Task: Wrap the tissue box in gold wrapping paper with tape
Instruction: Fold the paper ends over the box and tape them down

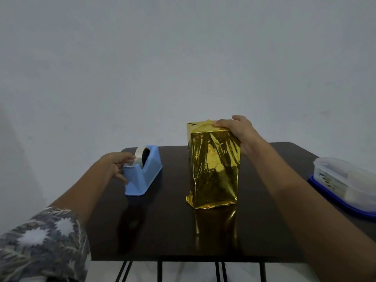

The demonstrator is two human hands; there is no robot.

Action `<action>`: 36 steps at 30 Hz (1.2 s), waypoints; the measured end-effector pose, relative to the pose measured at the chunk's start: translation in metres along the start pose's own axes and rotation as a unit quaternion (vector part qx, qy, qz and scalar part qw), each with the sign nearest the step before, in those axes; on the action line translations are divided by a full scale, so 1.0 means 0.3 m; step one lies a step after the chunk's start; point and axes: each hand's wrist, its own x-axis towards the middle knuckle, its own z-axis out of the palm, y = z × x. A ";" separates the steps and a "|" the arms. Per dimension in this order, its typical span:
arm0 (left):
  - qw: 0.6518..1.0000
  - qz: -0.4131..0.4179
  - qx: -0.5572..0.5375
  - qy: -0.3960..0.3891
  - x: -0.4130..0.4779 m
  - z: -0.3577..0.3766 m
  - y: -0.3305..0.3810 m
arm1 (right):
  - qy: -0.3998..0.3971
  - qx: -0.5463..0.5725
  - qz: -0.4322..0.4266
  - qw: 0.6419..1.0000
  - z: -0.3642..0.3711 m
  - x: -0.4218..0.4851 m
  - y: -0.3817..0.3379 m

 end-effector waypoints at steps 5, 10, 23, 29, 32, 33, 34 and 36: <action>0.996 0.017 -0.084 0.005 -0.044 -0.006 -0.013 | 0.013 -0.004 -0.019 1.000 -0.008 -0.017 0.013; 0.994 0.015 -0.100 -0.030 -0.074 -0.009 0.001 | 0.015 -0.008 -0.031 0.999 -0.019 -0.018 0.026; 0.999 -0.005 -0.039 -0.012 -0.100 -0.039 0.025 | 0.023 -0.027 -0.035 0.999 -0.017 -0.017 0.022; 0.996 0.013 -0.087 -0.006 -0.090 -0.042 -0.008 | 0.028 -0.025 -0.032 0.999 -0.018 -0.019 0.026; 0.992 0.026 -0.124 -0.004 -0.073 -0.032 -0.030 | 0.029 -0.027 -0.035 0.999 -0.017 -0.018 0.027; 0.991 0.030 -0.131 -0.007 -0.067 -0.032 -0.034 | 0.029 -0.026 -0.035 0.999 -0.017 -0.018 0.025; 0.990 0.036 -0.137 -0.009 -0.061 -0.033 -0.035 | 0.030 -0.025 -0.035 0.999 -0.016 -0.018 0.023; 0.988 0.049 -0.145 -0.005 -0.051 -0.036 -0.036 | 0.031 -0.023 -0.033 0.999 -0.014 -0.022 0.020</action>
